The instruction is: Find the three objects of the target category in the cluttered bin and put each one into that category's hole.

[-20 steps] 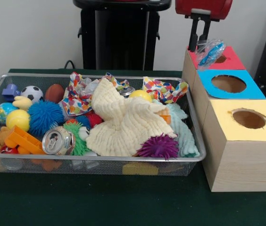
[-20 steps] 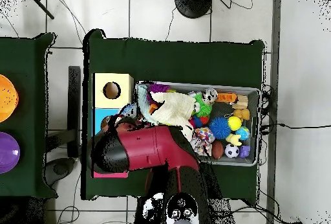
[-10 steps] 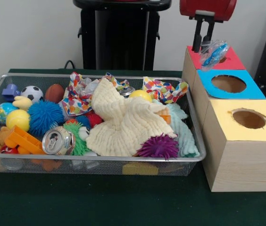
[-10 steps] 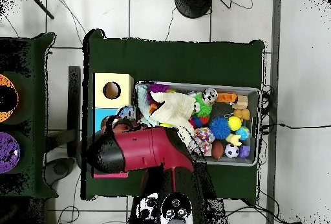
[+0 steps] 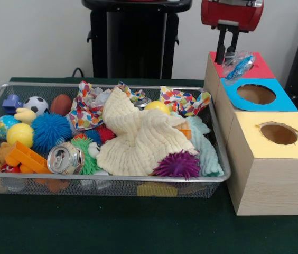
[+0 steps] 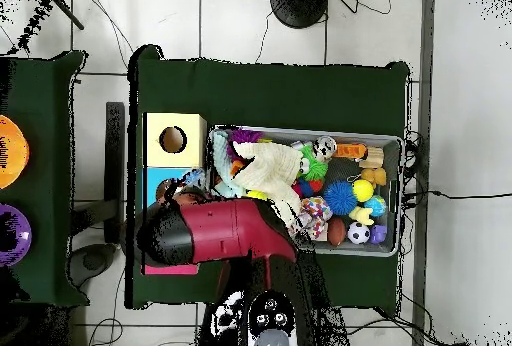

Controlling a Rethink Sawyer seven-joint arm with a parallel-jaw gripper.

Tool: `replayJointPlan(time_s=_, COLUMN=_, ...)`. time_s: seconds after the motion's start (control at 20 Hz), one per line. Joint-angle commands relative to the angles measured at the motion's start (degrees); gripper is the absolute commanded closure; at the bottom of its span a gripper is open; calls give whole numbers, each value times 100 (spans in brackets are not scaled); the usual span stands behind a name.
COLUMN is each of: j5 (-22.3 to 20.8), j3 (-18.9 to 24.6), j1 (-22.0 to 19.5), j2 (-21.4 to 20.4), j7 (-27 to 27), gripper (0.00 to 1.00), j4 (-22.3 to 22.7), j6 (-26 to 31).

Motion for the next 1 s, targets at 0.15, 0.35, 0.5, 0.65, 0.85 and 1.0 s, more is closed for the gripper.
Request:
replayJointPlan(time_s=0.15, j5=321, j3=-110, j1=145, j2=399, j7=1200, gripper=100, j4=311, j6=-432)
replayJointPlan(time_s=0.35, j5=443, j3=-146, j1=207, j2=525, j7=1262, gripper=100, j4=334, j6=-634)
replayJointPlan(time_s=0.5, j5=628, j3=-116, j1=207, j2=462, j7=1239, gripper=100, j4=436, j6=-625)
replayJointPlan(time_s=0.65, j5=774, j3=-159, j1=314, j2=379, j7=1281, gripper=100, j4=520, j6=-571)
replayJointPlan(time_s=0.85, j5=901, j3=-295, j1=503, j2=438, j7=1361, gripper=100, j4=430, j6=-495)
replayJointPlan(time_s=1.0, j5=988, j3=-375, j1=589, j2=474, j7=1348, gripper=100, j4=369, j6=-464)
